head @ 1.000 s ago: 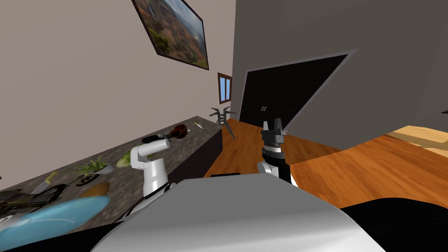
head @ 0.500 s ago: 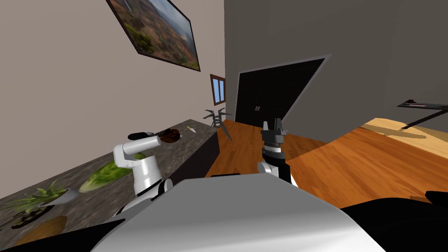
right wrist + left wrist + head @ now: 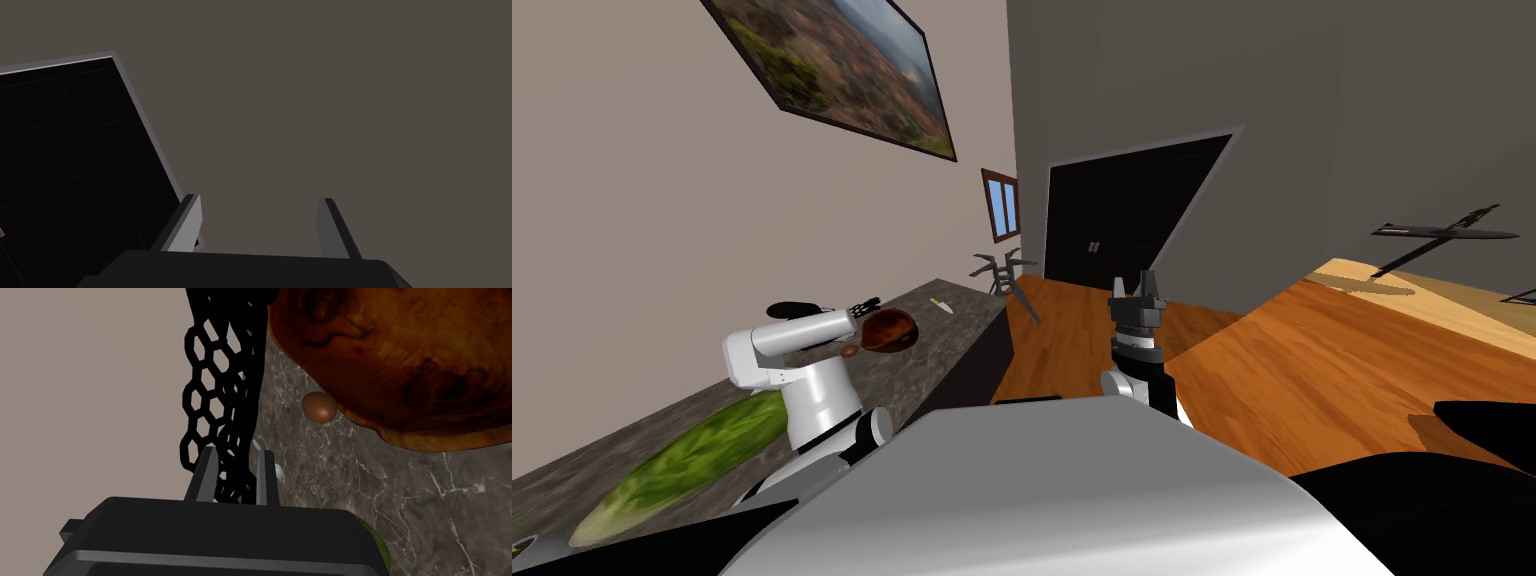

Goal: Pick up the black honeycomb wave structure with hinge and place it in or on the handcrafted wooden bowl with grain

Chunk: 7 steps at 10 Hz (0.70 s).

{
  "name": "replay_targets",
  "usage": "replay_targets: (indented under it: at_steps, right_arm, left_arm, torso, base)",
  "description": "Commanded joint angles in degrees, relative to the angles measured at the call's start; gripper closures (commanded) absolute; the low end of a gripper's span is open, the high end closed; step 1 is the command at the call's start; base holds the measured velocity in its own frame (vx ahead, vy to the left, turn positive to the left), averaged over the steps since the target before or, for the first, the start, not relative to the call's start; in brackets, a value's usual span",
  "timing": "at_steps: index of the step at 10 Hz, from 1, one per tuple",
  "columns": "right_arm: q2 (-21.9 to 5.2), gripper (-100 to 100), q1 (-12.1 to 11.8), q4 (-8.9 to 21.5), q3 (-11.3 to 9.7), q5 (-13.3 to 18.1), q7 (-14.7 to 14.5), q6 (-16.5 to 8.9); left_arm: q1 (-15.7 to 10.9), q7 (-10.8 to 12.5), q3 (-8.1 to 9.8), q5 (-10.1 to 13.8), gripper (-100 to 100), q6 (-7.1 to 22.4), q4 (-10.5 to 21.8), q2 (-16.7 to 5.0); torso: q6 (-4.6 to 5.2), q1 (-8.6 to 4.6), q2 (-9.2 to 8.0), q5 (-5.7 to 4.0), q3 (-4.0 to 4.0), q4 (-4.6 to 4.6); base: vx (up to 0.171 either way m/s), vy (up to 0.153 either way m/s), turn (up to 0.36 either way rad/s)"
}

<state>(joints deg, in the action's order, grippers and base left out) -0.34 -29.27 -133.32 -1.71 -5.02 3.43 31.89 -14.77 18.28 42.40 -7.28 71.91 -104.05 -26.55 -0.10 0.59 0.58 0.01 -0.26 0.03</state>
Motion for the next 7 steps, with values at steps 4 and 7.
replay_targets:
  at_steps: [4, 7]
  right_arm:
    - [0.0, 0, 0.0, 0.0, 0.0, 0.0, 0.0, 0.0]
    - [0.0, 0, 0.0, 0.0, 0.0, 0.0, 0.0, 0.0]
  left_arm:
    - [-0.1, -1.5, 2.68, -0.1, 100, 5.1, 1.8, -3.9]
    - [-0.1, -1.3, 2.43, -0.1, -100, 4.9, 1.1, -3.5]
  torso:
    - [0.00, -0.13, -0.09, -0.09, 0.05, 0.01]
    - [0.00, -0.51, -0.28, -0.13, 0.13, 0.01]
  base:
    - [0.080, 0.097, -0.104]
    - [0.017, 0.020, -0.007]
